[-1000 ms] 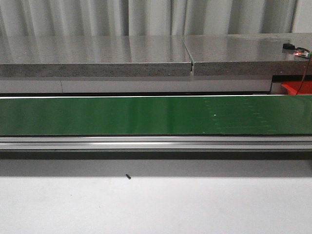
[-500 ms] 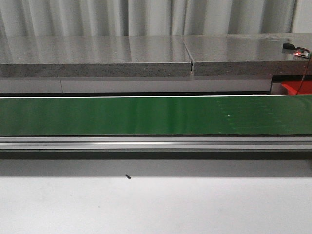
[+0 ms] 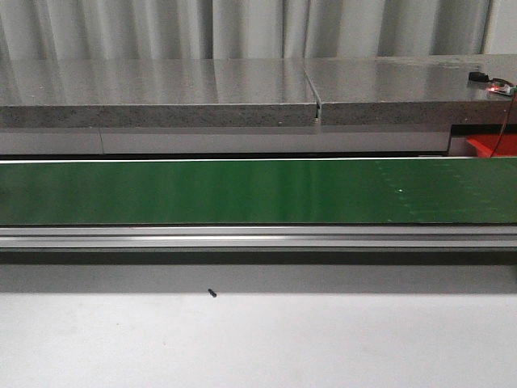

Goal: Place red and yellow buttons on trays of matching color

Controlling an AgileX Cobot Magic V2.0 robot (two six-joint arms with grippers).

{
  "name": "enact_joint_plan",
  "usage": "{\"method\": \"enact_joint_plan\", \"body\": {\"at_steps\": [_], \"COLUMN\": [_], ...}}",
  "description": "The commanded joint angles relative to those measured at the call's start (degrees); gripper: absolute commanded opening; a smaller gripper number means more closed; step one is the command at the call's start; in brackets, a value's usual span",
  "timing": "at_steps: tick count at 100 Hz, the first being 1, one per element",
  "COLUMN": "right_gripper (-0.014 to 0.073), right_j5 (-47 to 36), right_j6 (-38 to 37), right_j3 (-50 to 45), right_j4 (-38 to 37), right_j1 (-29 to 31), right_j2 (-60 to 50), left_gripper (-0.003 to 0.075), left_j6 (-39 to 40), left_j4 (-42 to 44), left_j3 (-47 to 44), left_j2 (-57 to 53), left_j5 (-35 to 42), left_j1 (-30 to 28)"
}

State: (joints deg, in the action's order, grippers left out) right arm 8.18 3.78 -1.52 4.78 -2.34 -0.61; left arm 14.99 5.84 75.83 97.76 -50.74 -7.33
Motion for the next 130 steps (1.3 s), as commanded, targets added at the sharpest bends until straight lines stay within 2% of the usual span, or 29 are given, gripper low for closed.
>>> {"method": "enact_joint_plan", "body": {"at_steps": [1, 7, 21, 30, 61, 80, 98, 110, 130], "right_gripper": [-0.0109, -0.0109, -0.0109, -0.0109, -0.0109, -0.0109, -0.0109, -0.0109, -0.0109], "right_j5": [-4.56, -4.56, -4.56, -4.56, -4.56, -4.56, -4.56, -4.56, -4.56], "right_j6": [0.09, 0.09, 0.09, 0.09, 0.09, 0.09, 0.09, 0.09, 0.09], "right_j3": [0.9, 0.9, 0.9, 0.9, 0.9, 0.9, 0.9, 0.9, 0.9], "right_j4": [-0.38, -0.38, -0.38, -0.38, -0.38, -0.38, -0.38, -0.38, -0.38], "right_j1": [-0.11, -0.11, -0.11, -0.11, -0.11, -0.11, -0.11, -0.11, -0.11], "right_j2": [-1.11, -1.11, -1.11, -1.11, -1.11, -1.11, -1.11, -1.11, -1.11], "left_gripper": [0.0172, 0.0249, 0.0541, 0.0636, 0.0641, 0.0641, 0.0641, 0.0641, 0.0641], "left_j6": [0.08, 0.09, 0.09, 0.09, 2.12, 3.2, 3.2, 3.2, 3.2], "left_j4": [-0.3, -0.42, -0.42, -0.42, -0.07, 2.01, 5.12, 4.12, 3.62], "left_j3": [1.92, 1.92, 1.95, 2.05, 1.94, 0.86, -1.41, -3.96, -8.31], "left_j2": [-1.59, -1.59, -2.05, -2.73, -8.44, -11.35, -11.69, -11.58, -11.28], "left_j5": [1.51, 1.51, 1.4, 1.26, 1.95, 1.31, 0.31, 1.4, 6.4], "left_j1": [0.38, 0.38, 0.38, 0.38, -1.11, -6.55, -14.04, -18.67, -21.24]}}
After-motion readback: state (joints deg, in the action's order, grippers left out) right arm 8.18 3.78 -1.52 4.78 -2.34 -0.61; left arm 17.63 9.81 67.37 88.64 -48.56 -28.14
